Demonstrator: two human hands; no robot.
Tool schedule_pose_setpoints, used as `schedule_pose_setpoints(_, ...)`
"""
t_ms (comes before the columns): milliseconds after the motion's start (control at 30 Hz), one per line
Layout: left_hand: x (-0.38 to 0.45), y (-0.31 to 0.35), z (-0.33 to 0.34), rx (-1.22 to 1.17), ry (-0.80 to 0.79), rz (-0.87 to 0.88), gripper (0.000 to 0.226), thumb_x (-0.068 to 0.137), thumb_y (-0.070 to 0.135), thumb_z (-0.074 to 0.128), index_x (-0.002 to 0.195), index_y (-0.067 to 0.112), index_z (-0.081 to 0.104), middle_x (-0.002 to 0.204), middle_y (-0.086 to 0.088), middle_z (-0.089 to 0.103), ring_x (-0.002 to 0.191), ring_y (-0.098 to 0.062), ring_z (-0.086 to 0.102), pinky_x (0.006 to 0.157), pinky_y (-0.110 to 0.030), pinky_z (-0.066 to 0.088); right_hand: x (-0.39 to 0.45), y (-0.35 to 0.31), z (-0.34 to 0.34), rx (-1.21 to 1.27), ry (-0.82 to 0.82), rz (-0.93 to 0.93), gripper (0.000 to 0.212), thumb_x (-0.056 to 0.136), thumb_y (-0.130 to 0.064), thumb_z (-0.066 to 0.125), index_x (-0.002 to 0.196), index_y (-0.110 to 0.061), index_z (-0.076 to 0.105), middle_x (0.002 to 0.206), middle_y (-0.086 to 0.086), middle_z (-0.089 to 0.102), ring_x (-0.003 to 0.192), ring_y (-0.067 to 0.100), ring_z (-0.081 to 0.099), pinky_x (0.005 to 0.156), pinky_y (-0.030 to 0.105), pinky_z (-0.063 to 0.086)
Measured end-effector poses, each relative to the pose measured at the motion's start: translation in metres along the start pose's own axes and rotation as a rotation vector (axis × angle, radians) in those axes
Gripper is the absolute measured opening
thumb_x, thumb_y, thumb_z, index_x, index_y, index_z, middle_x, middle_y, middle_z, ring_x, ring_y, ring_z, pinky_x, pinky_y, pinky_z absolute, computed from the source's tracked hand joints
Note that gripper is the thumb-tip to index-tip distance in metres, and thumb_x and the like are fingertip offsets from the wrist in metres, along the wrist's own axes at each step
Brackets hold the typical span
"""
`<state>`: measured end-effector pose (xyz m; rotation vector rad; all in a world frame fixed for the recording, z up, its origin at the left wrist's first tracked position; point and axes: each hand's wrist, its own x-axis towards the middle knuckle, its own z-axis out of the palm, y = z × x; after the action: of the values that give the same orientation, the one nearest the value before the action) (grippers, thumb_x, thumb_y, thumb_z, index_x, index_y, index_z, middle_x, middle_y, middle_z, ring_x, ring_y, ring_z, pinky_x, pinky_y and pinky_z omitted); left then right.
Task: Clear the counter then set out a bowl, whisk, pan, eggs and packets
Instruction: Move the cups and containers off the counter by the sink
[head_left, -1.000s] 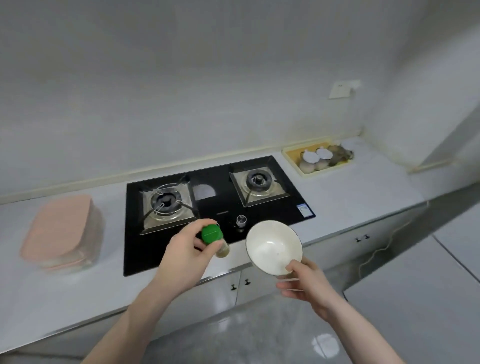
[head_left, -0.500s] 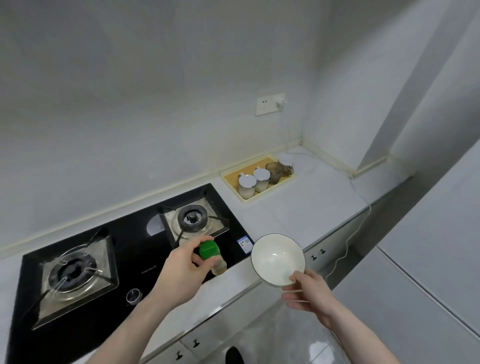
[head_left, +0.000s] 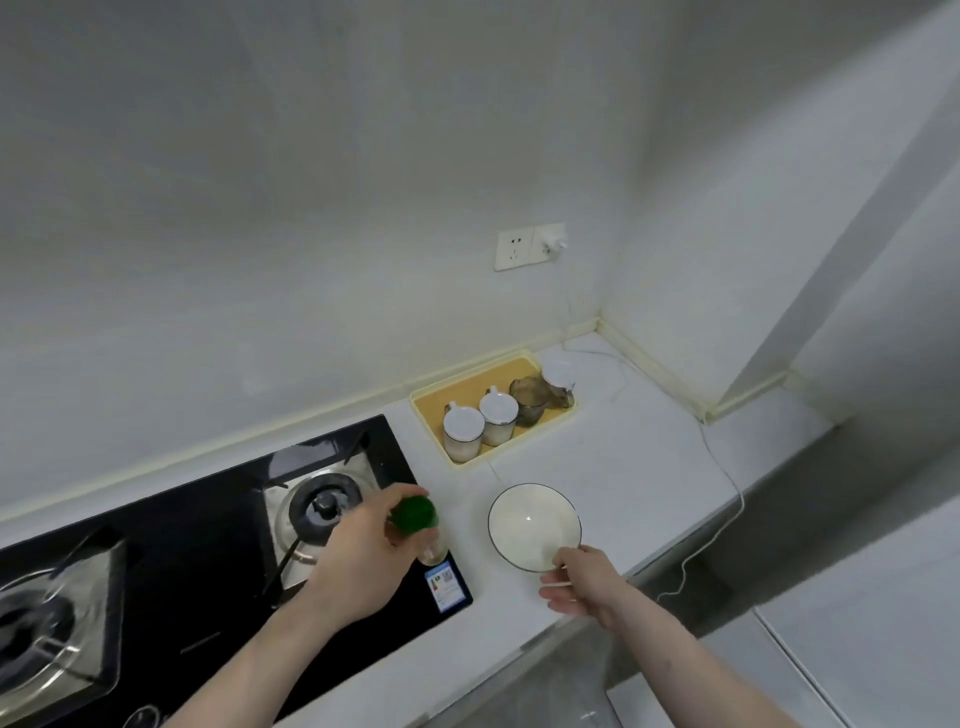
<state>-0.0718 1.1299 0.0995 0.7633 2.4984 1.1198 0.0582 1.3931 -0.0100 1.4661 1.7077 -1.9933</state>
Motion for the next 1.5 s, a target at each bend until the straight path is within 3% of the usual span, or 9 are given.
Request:
schedule_pose_setpoints(400,0.032,0.023,0.044,-0.027,0.230,-0.169,0.039,0.084,0.036,0.079,0.120,0.040,0.062,0.098,0.020,0.072,0.082,-0.004,0.068,0.077,-0.027,0.057,0.136,-0.070,-0.059,-0.169,-0.009,0.065,0.025,0.096,-0.005,0.042,0.119,-0.002,0.052,0.089,0.020,0.070,0.071,0.026,0.072,0.054,0.032,0.058)
schedule_pose_setpoints(667,0.048,0.051,0.074,-0.068,0.347,-0.241,0.038,0.083,0.033,0.080,0.116,0.040,0.063,0.097,0.018,0.071,0.080,-0.013,0.067,0.074,-0.025,0.055,0.198,-0.112,-0.108,-0.165,0.057,0.059,0.030,0.096,-0.004,0.038,0.122,0.003,0.052,0.091,0.024,0.068,0.070,0.028,0.069,0.051,0.030,0.056)
schedule_pose_setpoints(833,0.056,0.062,0.081,-0.061,0.377,-0.278,0.038,0.084,0.035,0.080,0.117,0.040,0.062,0.097,0.019,0.071,0.080,-0.009,0.068,0.074,-0.024,0.055,0.223,-0.127,-0.116,-0.165,0.048,0.077,0.032,0.097,-0.004,0.037,0.125,0.004,0.050,0.114,0.030,0.067,0.070,0.030,0.068,0.055,0.033,0.056)
schedule_pose_setpoints(1067,0.077,0.075,0.084,-0.073,0.392,-0.296,0.039,0.085,0.030,0.080,0.120,0.035,0.062,0.097,0.015,0.070,0.083,-0.005,0.066,0.072,-0.012,0.050,0.233,-0.132,-0.114,-0.170,0.008,0.088,0.029,0.099,-0.003,0.033,0.123,0.001,0.049,0.112,0.030,0.069,0.075,0.031,0.069,0.059,0.036,0.056)
schedule_pose_setpoints(1200,0.091,0.075,0.086,-0.061,0.369,-0.292,0.039,0.086,0.031,0.078,0.120,0.037,0.061,0.096,0.016,0.070,0.083,-0.006,0.065,0.072,-0.014,0.050,0.233,-0.129,-0.122,-0.247,0.014,0.103,0.029,0.098,-0.010,0.045,0.123,0.002,0.052,0.106,0.022,0.068,0.076,0.030,0.069,0.060,0.036,0.056)
schedule_pose_setpoints(1300,0.104,0.075,0.086,-0.067,0.366,-0.275,0.038,0.085,0.032,0.078,0.119,0.036,0.062,0.096,0.016,0.071,0.080,-0.007,0.065,0.074,-0.019,0.053,0.233,-0.141,-0.127,-0.376,0.272,-0.064,0.050,0.092,-0.020,0.061,0.137,-0.003,0.047,0.125,0.021,0.053,0.098,0.040,0.062,0.081,0.048,0.056)
schedule_pose_setpoints(1367,0.113,0.077,0.085,-0.075,0.357,-0.263,0.036,0.085,0.032,0.078,0.117,0.036,0.062,0.096,0.015,0.071,0.080,-0.007,0.066,0.074,-0.020,0.053,0.218,-0.159,-0.124,-0.370,0.421,-0.348,0.048,0.088,-0.015,0.064,0.134,-0.012,0.050,0.132,0.018,0.050,0.106,0.041,0.060,0.090,0.047,0.050)
schedule_pose_setpoints(1433,0.124,0.080,0.085,-0.097,0.347,-0.256,0.034,0.086,0.031,0.078,0.115,0.037,0.061,0.097,0.014,0.070,0.079,-0.008,0.066,0.077,-0.023,0.055,0.194,-0.180,-0.112,-0.332,0.312,-0.589,0.033,0.087,-0.008,0.062,0.116,-0.022,0.059,0.116,0.008,0.061,0.099,0.032,0.063,0.084,0.038,0.050)
schedule_pose_setpoints(1500,0.134,0.082,0.084,-0.119,0.342,-0.244,0.033,0.085,0.030,0.079,0.113,0.038,0.062,0.105,0.013,0.065,0.078,-0.007,0.066,0.079,-0.024,0.055,0.162,-0.200,-0.091,-0.388,-0.031,-0.640,0.030,0.089,-0.007,0.064,0.106,-0.031,0.062,0.105,-0.004,0.067,0.095,0.021,0.065,0.075,0.026,0.050)
